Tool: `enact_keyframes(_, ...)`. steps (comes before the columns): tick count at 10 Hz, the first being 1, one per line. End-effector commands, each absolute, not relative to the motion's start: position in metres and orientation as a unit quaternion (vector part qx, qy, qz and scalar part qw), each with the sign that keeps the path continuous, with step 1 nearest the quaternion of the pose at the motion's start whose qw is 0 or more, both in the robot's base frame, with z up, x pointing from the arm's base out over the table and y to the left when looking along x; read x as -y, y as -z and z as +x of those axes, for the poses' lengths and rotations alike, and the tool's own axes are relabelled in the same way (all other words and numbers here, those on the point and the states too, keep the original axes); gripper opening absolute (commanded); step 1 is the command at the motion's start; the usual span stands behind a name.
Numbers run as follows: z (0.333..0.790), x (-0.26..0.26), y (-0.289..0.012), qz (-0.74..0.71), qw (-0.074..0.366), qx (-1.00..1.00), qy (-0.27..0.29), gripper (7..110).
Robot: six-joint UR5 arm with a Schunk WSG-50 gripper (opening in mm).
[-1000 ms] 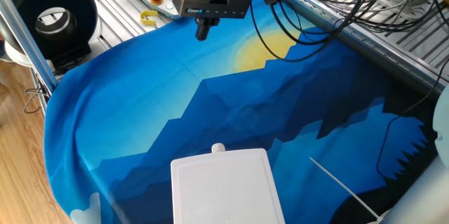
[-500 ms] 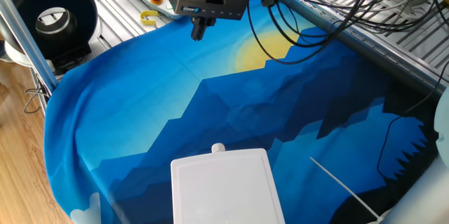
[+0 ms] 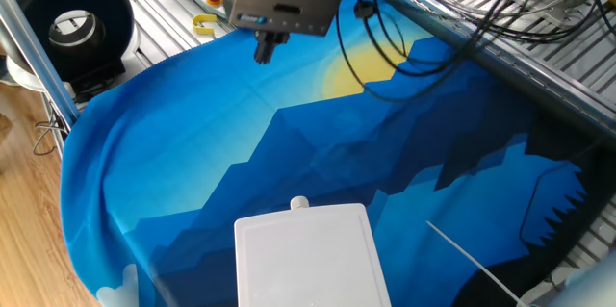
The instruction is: Grasp the handle and open the drawer
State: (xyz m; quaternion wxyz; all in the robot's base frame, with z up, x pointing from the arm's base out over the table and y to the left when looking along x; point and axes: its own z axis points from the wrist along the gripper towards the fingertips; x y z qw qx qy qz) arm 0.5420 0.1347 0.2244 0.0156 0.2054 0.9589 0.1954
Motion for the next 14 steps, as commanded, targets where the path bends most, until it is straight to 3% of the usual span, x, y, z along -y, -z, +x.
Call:
enact_keyframes(1, 0.512, -0.169, -0.227, 0.219, 0.029, -0.950, -0.221, 7)
enact_keyframes(4, 0.485, -0.176, -0.208, 0.215, 0.048, -0.948, -0.229, 7)
enact_keyframes(8, 0.429, -0.185, -0.182, 0.235, 0.030, -0.937, -0.256, 7)
enact_keyframes(10, 0.401, -0.162, -0.165, 0.236, -0.009, -0.949, -0.211, 7)
enact_keyframes(14, 0.410, -0.169, -0.159, 0.249, -0.009, -0.940, -0.233, 7)
